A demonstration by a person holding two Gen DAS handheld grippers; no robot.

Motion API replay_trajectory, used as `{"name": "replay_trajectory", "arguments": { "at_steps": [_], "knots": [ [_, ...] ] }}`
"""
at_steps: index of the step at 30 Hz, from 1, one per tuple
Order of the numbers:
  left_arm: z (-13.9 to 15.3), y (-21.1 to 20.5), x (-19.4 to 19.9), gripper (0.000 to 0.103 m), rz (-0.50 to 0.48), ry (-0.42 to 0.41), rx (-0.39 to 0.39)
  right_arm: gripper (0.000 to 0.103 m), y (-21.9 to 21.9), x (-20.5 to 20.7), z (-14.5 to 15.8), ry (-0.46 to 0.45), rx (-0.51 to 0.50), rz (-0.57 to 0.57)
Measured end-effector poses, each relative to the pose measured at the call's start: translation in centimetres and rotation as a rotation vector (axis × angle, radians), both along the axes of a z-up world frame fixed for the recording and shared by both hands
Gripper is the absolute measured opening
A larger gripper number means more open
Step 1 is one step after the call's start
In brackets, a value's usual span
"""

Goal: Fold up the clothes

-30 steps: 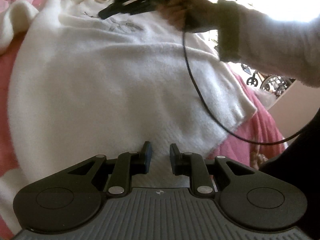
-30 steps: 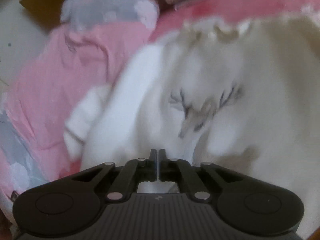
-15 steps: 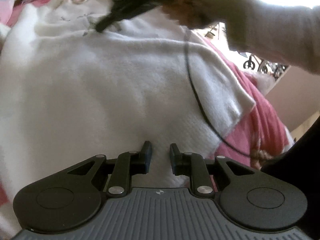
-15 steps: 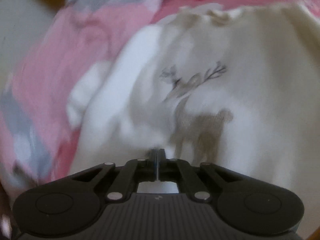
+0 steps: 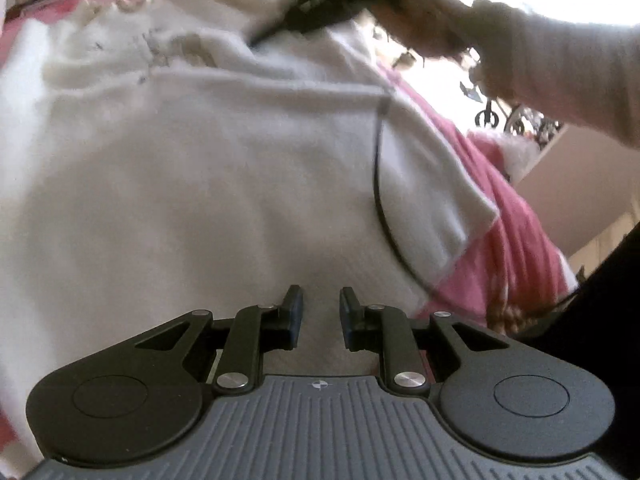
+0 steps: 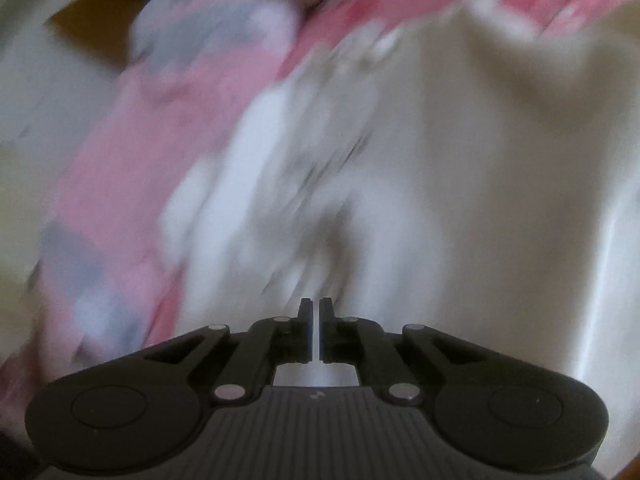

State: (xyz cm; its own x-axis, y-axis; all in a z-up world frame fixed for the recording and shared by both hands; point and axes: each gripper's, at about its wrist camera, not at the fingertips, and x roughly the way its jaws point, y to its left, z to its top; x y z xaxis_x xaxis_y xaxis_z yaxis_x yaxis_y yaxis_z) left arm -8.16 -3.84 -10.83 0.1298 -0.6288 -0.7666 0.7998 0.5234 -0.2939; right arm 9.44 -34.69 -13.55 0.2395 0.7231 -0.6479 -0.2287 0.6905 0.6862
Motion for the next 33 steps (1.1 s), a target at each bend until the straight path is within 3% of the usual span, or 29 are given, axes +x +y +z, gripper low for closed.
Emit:
{"name": "replay_trajectory", "arguments": {
  "at_steps": [2,4,6,8,9,12,15,16,18,21,22,23,28,31,33],
  "knots": [
    [-0.1,-0.7,0.4,0.019,-0.008,0.002,-0.019,0.0,-0.2,-0.2,-1.0,0.001,-0.052,-0.034],
    [-1.1,-2.1,0.5,0.019,-0.033,0.036,0.018,0.0,-0.4,-0.3,-2.0,0.001,-0.109,-0.078],
    [-1.3,-2.4,0.3,0.019,-0.057,0.028,0.033,0.0,-1.9,1.1,-1.1,-0.104,-0.165,-0.264],
    [-1.2,-2.2,0.3,0.019,-0.065,0.043,0.034,0.0,-3.8,1.8,-0.8,-0.111,-0.158,-0.359],
    [-1.1,-2.0,0.6,0.019,-0.052,0.059,0.026,0.0,-4.3,1.6,-0.4,-0.102,-0.154,-0.353],
    [-0.4,-1.6,1.0,0.019,-0.019,0.05,-0.007,0.001,-3.7,-2.0,1.0,-0.135,-0.114,-0.166],
    [-0.5,-2.3,1.2,0.019,-0.035,0.036,-0.034,0.0,-2.4,-5.2,0.9,-0.173,-0.166,0.046],
    [-1.0,-2.8,1.3,0.019,-0.044,0.047,-0.017,0.0,-2.4,-5.4,0.3,-0.192,-0.251,0.05],
    [-1.9,-3.4,1.5,0.019,-0.063,0.066,0.009,0.0,-4.7,-3.9,-0.2,-0.173,-0.201,-0.075],
    [-1.8,-3.3,1.8,0.019,-0.077,0.088,0.013,0.0,-9.3,-3.0,0.9,-0.225,-0.201,-0.301],
    [-1.8,-2.9,2.1,0.019,-0.069,0.107,0.01,0.0,-10.3,-3.3,1.1,-0.218,-0.177,-0.32],
    [-1.6,-2.7,2.3,0.019,-0.063,0.112,0.006,0.0,-10.3,-3.7,1.3,-0.207,-0.155,-0.305],
    [-1.1,-2.4,2.2,0.019,-0.068,0.076,-0.014,0.001,-7.3,-8.4,1.1,-0.148,-0.09,0.017],
    [-2.3,-3.1,2.0,0.02,-0.086,0.082,0.017,0.0,-7.5,-7.7,-1.0,-0.122,-0.127,-0.002],
    [-2.1,-3.0,2.2,0.02,-0.101,0.085,0.021,0.0,-9.0,-7.4,-0.3,-0.169,-0.147,-0.129]
  ]
}}
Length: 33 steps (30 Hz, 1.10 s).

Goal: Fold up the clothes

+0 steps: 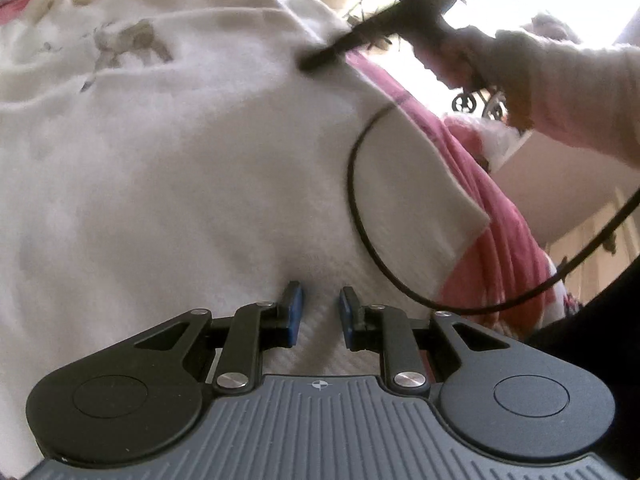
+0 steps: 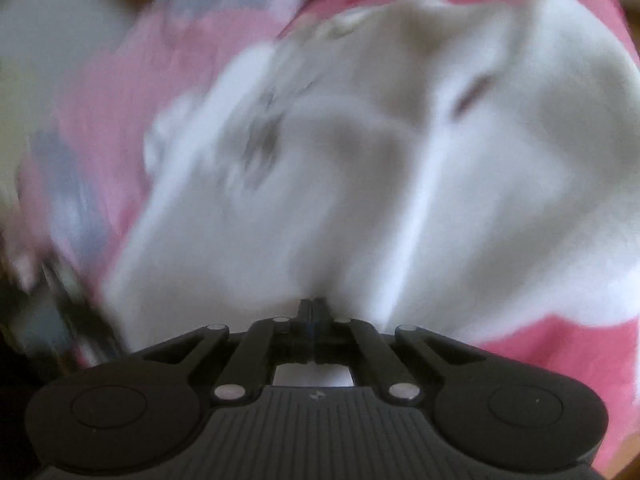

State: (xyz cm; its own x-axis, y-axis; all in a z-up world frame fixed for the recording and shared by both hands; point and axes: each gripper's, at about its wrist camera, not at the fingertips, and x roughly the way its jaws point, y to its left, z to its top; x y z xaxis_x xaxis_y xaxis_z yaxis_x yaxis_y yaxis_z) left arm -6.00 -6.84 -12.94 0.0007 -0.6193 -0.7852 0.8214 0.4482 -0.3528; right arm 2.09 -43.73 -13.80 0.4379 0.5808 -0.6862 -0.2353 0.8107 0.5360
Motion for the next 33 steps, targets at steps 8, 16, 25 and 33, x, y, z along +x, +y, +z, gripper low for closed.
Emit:
{"name": "replay_trajectory", "arguments": {
  "at_steps": [8,16,25,33],
  "knots": [
    [0.0,0.8,-0.3,0.025,0.054,0.041,-0.022,0.004,-1.3,-2.7,1.8,-0.033,0.081,-0.106],
    [1.4,2.5,-1.1,0.027,0.149,0.025,-0.068,0.017,-1.7,-3.2,3.5,-0.052,0.042,-0.401],
    [3.2,7.7,-1.0,0.032,0.369,-0.039,-0.097,0.036,6.6,-2.1,9.4,-0.132,-0.026,-0.323],
    [4.3,12.1,0.9,0.033,0.581,-0.064,-0.09,0.039,16.7,-0.4,13.7,-0.091,-0.175,-0.099]
  ]
}}
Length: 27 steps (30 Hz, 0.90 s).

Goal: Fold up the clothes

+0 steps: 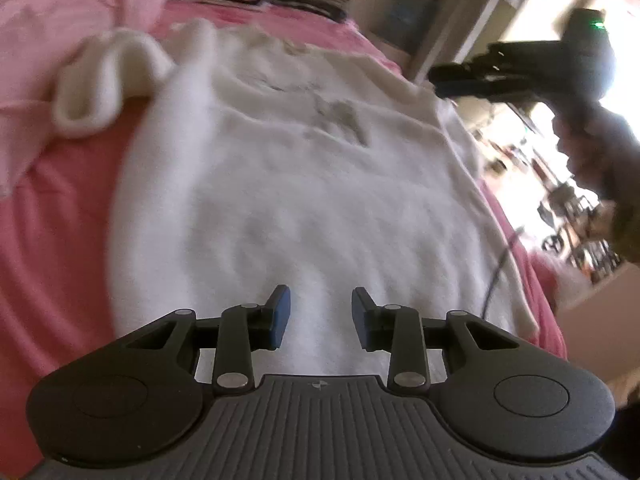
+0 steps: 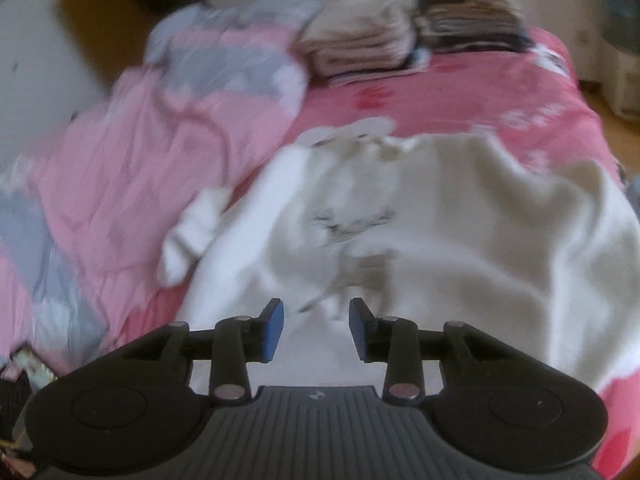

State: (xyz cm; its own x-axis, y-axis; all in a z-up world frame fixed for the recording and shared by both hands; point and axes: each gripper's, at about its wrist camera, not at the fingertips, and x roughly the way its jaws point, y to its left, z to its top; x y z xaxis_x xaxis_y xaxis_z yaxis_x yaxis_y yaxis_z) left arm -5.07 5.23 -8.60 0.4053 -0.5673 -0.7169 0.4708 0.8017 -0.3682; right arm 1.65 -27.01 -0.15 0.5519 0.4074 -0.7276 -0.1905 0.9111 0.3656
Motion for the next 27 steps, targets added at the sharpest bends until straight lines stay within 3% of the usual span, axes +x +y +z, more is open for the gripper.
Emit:
{"name": "replay_trajectory", "arguments": {
  "at_steps": [3,7,9,10,11,13,16,20,27],
  "knots": [
    [1.1,1.5,1.5,0.034,0.046,-0.063,0.014,0.039,3.2,1.1,0.5,0.073,-0.061,0.032],
    [3.0,3.7,4.8,0.038,0.101,-0.231,0.137,0.04,6.9,2.1,0.7,0.17,-0.136,0.058],
    [3.3,4.6,6.6,0.04,0.137,-0.275,0.19,0.046,8.2,2.4,0.7,0.184,-0.166,0.057],
    [3.4,4.9,7.4,0.04,0.156,-0.282,0.206,0.056,8.8,2.6,0.6,0.18,-0.177,0.049],
    [3.2,5.3,7.9,0.041,0.178,-0.275,0.204,0.066,9.3,2.7,0.4,0.174,-0.187,0.04],
    [2.6,6.0,8.5,0.042,0.233,-0.235,0.155,0.072,10.2,2.6,-0.6,0.128,-0.204,0.017],
    [1.3,6.2,8.4,0.043,0.305,-0.187,0.076,0.073,11.3,2.5,-2.9,0.12,-0.256,-0.02],
    [0.3,6.3,8.3,0.043,0.385,-0.16,0.047,0.073,12.2,2.8,-5.7,0.189,-0.283,-0.034],
    [-0.2,7.4,9.2,0.05,0.5,-0.146,0.025,0.079,13.0,3.6,-4.9,0.092,-0.316,-0.016]
  ]
}}
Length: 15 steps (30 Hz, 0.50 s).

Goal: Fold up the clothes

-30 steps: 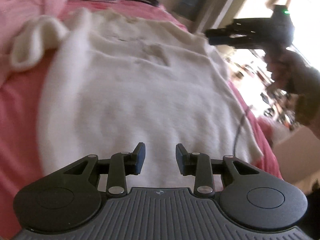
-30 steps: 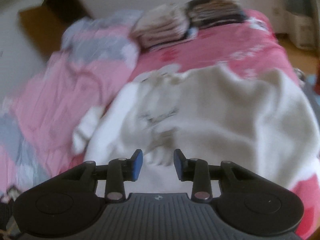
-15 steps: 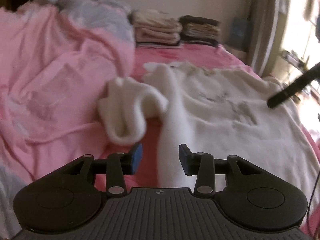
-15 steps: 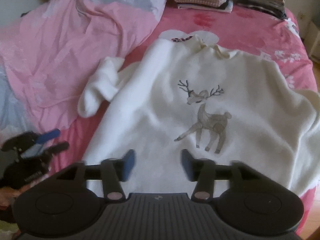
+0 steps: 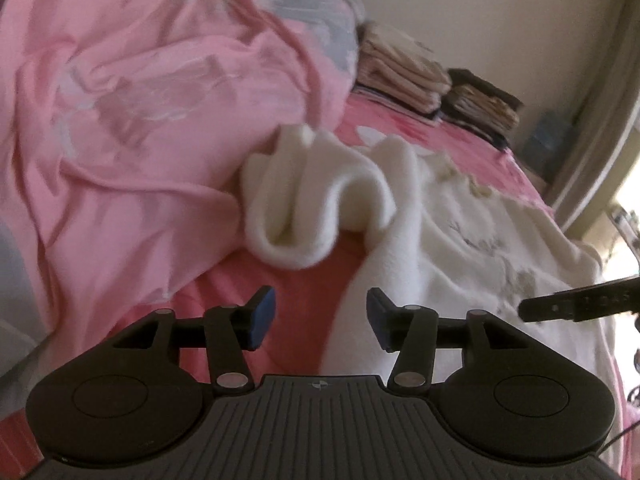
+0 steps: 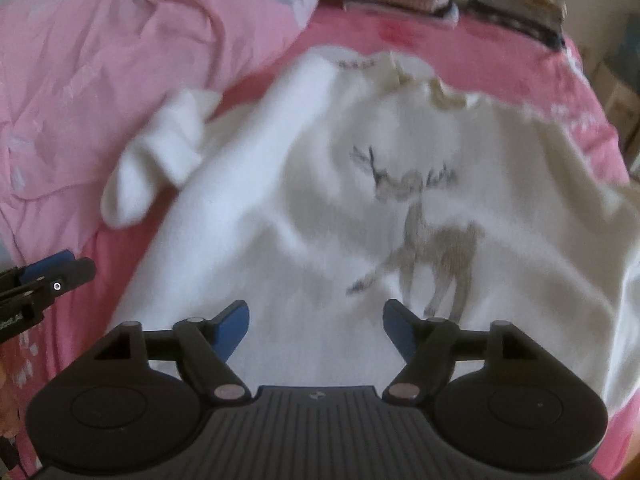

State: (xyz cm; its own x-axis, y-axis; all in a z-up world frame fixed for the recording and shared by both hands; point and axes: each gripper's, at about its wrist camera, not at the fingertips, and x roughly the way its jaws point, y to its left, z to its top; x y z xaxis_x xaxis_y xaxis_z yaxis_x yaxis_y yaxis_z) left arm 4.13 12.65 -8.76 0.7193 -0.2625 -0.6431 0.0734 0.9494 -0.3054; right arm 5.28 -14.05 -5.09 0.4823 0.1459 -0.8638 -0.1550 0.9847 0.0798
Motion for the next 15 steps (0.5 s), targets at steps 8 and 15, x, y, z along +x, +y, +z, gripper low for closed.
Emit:
{"name": "replay_trajectory", "arguments": {
  "at_steps": [8,15],
  "knots": [
    [-0.3,-0.2,0.1,0.053,0.029,0.003,-0.021,0.079,-0.3,0.6,-0.1,-0.018,0.043,-0.006],
    [0.1,-0.5,-0.2,0.054,0.03,-0.005,-0.019,0.079,-1.0,0.4,0.1,-0.031,0.075,-0.029]
  ]
}}
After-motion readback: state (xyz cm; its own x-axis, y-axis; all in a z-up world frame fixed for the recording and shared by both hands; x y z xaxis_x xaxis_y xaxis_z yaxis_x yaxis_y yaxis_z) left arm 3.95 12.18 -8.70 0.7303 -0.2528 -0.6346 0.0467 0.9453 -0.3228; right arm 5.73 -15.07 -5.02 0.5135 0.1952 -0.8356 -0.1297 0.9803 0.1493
